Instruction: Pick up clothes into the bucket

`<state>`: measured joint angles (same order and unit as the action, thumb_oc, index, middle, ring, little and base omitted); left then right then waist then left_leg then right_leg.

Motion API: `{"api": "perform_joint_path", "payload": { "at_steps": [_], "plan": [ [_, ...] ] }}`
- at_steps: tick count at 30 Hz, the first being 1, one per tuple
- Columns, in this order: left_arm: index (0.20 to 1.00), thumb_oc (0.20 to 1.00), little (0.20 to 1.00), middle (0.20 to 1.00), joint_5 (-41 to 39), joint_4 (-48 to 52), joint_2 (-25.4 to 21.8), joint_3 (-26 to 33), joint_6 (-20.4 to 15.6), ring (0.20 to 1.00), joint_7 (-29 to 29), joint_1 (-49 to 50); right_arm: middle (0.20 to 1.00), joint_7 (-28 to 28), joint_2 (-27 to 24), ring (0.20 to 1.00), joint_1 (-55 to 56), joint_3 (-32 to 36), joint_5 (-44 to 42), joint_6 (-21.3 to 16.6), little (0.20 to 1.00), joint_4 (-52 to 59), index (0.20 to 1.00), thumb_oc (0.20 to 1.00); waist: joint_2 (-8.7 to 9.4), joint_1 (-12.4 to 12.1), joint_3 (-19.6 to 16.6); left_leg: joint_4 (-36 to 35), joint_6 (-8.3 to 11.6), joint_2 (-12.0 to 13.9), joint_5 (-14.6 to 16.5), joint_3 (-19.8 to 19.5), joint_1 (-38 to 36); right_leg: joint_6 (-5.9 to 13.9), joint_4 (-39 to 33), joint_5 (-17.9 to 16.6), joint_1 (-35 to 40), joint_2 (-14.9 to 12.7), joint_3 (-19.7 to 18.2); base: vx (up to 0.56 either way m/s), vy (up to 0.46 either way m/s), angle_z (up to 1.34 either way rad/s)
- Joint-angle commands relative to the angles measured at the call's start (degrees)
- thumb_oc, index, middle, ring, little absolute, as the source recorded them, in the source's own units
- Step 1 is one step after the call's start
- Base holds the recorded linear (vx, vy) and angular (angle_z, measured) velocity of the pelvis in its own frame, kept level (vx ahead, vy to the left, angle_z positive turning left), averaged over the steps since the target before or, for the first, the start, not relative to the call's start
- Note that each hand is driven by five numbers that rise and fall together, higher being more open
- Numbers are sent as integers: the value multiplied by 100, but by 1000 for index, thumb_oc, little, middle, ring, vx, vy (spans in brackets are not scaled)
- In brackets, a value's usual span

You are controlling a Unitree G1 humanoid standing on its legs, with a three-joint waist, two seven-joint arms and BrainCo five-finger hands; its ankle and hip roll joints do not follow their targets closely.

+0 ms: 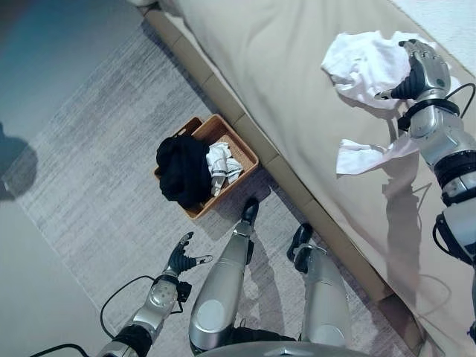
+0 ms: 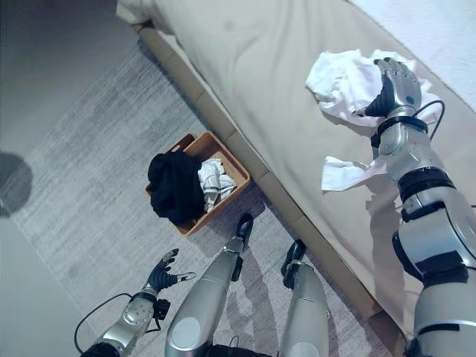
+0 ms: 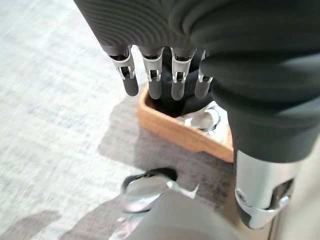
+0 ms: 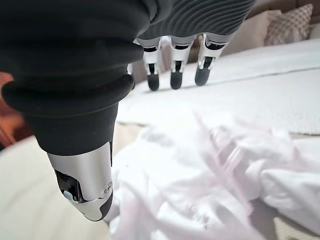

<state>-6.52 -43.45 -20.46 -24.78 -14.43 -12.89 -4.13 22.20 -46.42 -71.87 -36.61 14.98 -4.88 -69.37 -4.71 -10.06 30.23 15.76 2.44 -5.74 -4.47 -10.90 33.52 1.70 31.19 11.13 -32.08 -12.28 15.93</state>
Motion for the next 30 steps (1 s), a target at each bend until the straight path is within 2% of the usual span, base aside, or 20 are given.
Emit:
{"api": "perform_joint_path", "payload": {
  "at_steps": [1, 8, 12, 22, 23, 24, 25, 30],
  "plan": [
    [1000, 1000, 1000, 1000, -398, 151, -102, -5, -125, 1000, -131, 136, 1000, 339, -408, 1000, -492, -229, -239, 119, 1000, -68, 1000, 1000, 78, -148, -44, 737, -151, -230, 793, 98, 49, 446, -291, -365, 276, -268, -188, 92, -37, 33],
    [1000, 1000, 1000, 1000, -704, 269, -43, -127, -73, 1000, -72, 71, 1000, 247, -762, 1000, -639, 95, -917, 252, 1000, -572, 1000, 1000, -61, -269, -44, 456, -132, -330, 584, -108, 312, 455, -246, -350, 4, -417, 34, 27, -4, 24],
    [1000, 1000, 1000, 1000, -836, 463, -69, -173, -35, 1000, -17, 37, 1000, 88, -952, 1000, -694, 190, -1323, 295, 1000, -760, 1000, 1000, -77, -287, -44, 432, -136, -343, 559, -99, 484, 445, -223, -362, -236, -415, 3, 20, 27, 9],
    [1000, 1000, 1000, 1000, -1040, 1003, -62, -295, -5, 1000, 51, -96, 1000, -267, -1224, 1000, -754, -61, -1288, 484, 1000, -1170, 1000, 1000, -150, -270, -44, 366, -115, -330, 460, -116, 840, 407, -152, -336, -686, -379, -70, 0, -1, 0],
    [1000, 1000, 1000, 1000, -1033, 1054, -78, -302, 3, 1000, 70, -113, 576, -354, -1263, 576, -702, -157, -1167, 503, 576, -1202, 576, 576, -147, -257, -44, 369, -108, -327, 454, -113, 880, 403, -136, -337, -737, -387, -83, 0, 0, 0],
    [1000, 1000, 1000, 1000, -1041, 1083, -89, -307, 8, 1000, 97, -118, 489, -427, -1285, 489, -699, -228, -1078, 525, 489, -1223, 489, 489, -147, -256, -44, 370, -104, -332, 447, -121, 903, 398, -120, -327, -757, -380, -76, -8, -46, -1],
    [1000, 1000, 1000, 1000, -1049, 1132, -86, -311, 22, 1000, 121, -104, 200, -534, -1309, 200, -694, -248, -1117, 524, 200, -1227, 200, 200, -147, -226, -44, 376, -95, -337, 430, -118, 964, 388, -88, -314, -826, -370, -91, -5, -34, -1],
    [1000, 1000, 1000, 1000, -1020, 1039, -69, -339, 56, 1000, 159, -95, 200, -603, -1260, 200, -722, -347, -1113, 476, 200, -1176, 200, 200, -130, -179, -44, 344, -85, -326, 400, -108, 981, 378, -74, -322, -900, -354, -139, 0, 0, 0]
  ]
}}
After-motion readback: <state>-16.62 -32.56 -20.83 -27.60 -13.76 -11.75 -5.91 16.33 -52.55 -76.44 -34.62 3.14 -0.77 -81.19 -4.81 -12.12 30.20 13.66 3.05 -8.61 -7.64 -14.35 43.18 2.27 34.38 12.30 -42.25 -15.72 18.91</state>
